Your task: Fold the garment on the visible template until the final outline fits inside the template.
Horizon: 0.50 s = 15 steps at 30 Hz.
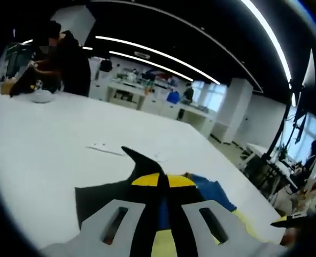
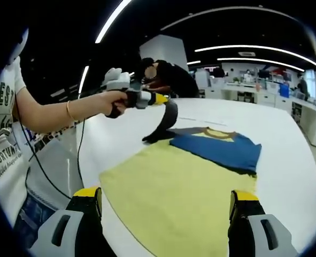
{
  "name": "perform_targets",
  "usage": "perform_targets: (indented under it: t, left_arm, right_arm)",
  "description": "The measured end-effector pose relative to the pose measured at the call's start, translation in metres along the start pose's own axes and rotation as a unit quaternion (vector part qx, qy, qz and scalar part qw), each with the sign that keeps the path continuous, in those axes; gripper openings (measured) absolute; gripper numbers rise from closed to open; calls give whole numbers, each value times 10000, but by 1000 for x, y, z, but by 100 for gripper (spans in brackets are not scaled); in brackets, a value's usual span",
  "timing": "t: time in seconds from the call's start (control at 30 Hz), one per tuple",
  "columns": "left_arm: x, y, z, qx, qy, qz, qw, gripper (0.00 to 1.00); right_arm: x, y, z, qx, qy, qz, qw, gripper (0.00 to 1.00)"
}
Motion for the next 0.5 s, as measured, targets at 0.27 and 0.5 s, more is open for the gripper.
perform_targets:
  t: [0.27, 0.5]
  left_arm:
    - [-10, -20, -3, -50, -60, 252, 9997, 0]
    - [-17, -30, -3, -187, -90, 384, 9990, 0]
  right_arm:
    - [2, -3, 3, -81, -9, 54, 10000, 99]
    - [4, -6, 5, -136, -12, 115, 9998, 99]
Point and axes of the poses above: the point that each gripper's makers call its tool centre point, and the gripper's own axes: x roughly backward along the fingers, y roughly to its left, z roughly out of its underside, the point moved 3 cm from there along x, roughly backward along the fingers
